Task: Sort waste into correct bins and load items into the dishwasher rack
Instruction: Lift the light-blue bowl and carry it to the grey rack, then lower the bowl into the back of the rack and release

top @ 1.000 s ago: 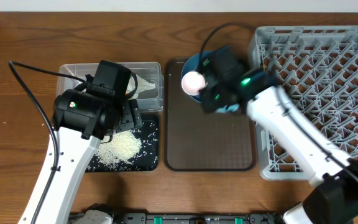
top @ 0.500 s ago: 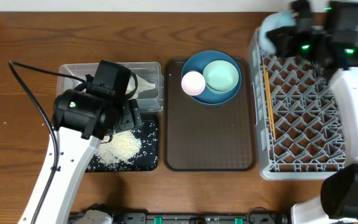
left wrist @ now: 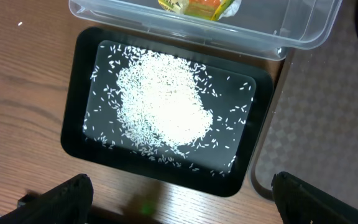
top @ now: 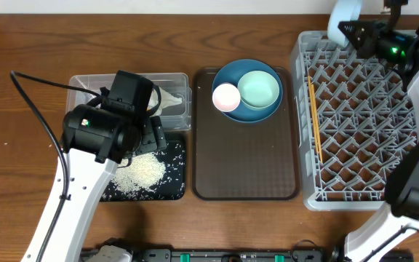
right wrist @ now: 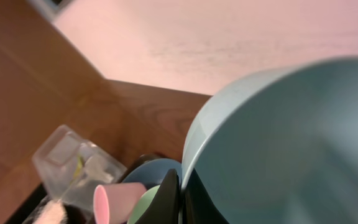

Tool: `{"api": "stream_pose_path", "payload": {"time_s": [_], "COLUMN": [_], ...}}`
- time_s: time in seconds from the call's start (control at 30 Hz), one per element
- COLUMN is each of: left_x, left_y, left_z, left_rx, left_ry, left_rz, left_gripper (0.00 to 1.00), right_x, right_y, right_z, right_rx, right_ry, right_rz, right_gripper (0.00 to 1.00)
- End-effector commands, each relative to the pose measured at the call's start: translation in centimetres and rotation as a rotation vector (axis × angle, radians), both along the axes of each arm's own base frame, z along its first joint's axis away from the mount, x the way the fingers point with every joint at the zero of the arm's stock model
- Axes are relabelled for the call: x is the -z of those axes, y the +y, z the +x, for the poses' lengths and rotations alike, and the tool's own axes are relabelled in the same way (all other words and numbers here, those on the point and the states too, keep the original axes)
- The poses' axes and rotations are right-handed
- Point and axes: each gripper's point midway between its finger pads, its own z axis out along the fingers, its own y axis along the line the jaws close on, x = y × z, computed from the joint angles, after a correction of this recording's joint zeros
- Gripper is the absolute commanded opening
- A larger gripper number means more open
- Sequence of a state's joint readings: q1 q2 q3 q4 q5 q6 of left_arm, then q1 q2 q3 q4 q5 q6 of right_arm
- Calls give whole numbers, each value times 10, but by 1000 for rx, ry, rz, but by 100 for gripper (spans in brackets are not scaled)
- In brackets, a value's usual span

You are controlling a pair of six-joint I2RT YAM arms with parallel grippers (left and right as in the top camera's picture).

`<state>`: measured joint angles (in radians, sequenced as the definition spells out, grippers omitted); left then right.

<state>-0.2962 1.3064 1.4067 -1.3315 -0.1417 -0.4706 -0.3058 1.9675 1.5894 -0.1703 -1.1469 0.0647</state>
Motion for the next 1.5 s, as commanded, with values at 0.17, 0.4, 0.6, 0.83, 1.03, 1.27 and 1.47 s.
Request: {"api": "stream_pose_path", "payload": {"time_s": [0.17, 0.4, 0.6, 0.83, 1.03, 1.27, 1.47], "left_x": [1, 1, 1, 1, 1, 1, 1], "left_y": [4, 4, 4, 4, 4, 4, 4], "left_z": [0, 0, 0, 0, 0, 0, 0], "left_rx": [-4, -4, -4, -4, -4, -4, -4], "left_ry": [4, 4, 4, 4, 4, 4, 4], "left_rz": [19, 19, 19, 19, 19, 19, 19], "left_gripper": [95, 95, 95, 95, 95, 95, 95], "right_x": [36, 55, 62, 74, 89, 98, 104], "right_y": [-20, -35, -50, -60, -76, -100, -127], "right_z": [-6, -9, -13, -18, -22, -37, -54], "right_rx": [-111, -80, -38, -1, 63, 130, 199], "right_ry": [61, 124, 157, 186, 241, 335, 418], "right_rz": [160, 190, 197, 191, 191, 244, 307], "right_gripper": [1, 1, 1, 1, 1, 8, 14]}}
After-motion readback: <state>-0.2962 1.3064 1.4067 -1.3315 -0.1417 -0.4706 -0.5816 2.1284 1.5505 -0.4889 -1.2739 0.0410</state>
